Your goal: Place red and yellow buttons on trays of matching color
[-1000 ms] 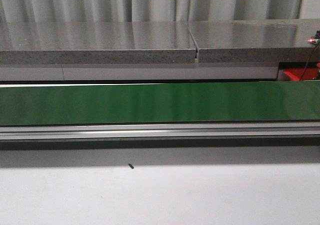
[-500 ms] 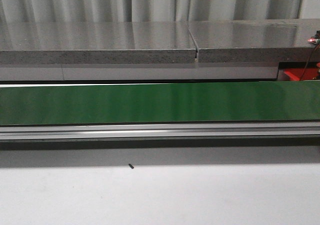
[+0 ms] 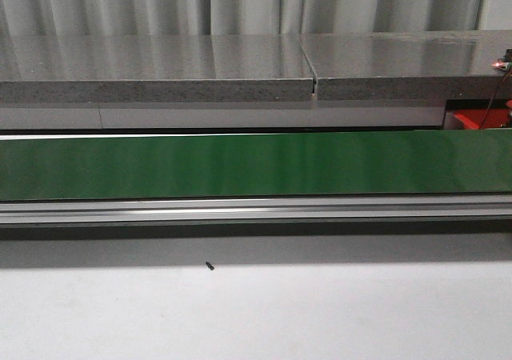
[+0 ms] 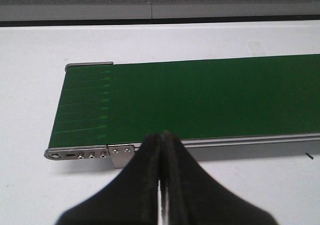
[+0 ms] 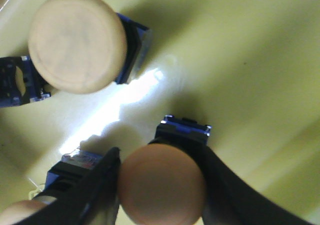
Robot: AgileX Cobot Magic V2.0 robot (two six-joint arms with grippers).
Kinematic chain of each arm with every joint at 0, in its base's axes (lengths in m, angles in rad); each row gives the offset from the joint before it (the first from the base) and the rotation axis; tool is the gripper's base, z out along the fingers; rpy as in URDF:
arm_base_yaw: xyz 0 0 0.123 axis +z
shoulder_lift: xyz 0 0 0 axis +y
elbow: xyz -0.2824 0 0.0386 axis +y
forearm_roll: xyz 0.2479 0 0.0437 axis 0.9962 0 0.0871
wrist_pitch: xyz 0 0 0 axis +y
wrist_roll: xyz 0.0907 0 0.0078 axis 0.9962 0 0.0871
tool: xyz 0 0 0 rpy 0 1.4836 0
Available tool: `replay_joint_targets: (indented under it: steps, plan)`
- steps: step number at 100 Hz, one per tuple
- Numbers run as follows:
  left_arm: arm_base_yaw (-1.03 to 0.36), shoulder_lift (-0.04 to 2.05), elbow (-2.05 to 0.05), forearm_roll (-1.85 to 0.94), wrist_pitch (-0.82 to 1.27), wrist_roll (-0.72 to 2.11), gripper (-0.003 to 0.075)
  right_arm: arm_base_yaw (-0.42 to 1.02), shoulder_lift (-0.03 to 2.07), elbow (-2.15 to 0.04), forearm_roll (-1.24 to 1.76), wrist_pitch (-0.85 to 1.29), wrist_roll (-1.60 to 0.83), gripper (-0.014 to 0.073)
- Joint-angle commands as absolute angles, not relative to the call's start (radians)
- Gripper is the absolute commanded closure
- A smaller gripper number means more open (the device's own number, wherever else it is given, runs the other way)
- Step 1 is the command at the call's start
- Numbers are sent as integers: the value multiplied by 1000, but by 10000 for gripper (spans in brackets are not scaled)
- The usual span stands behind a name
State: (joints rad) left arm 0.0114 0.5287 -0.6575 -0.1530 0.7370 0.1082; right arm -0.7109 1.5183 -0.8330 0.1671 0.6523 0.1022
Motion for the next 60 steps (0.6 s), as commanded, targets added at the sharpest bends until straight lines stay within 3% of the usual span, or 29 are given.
replay_joint_targets:
  steps: [1,12,60]
  plan:
    - [3,530,-685,-167,666,100,741,-719,1494,-855,173,626,101,258]
    - [3,530,-685,-167,666,100,741,-719,1486,-855,181,627,101,139]
    - [3,530,-685,-167,666,100,741,-715,1255,-855,151,692,99,137]
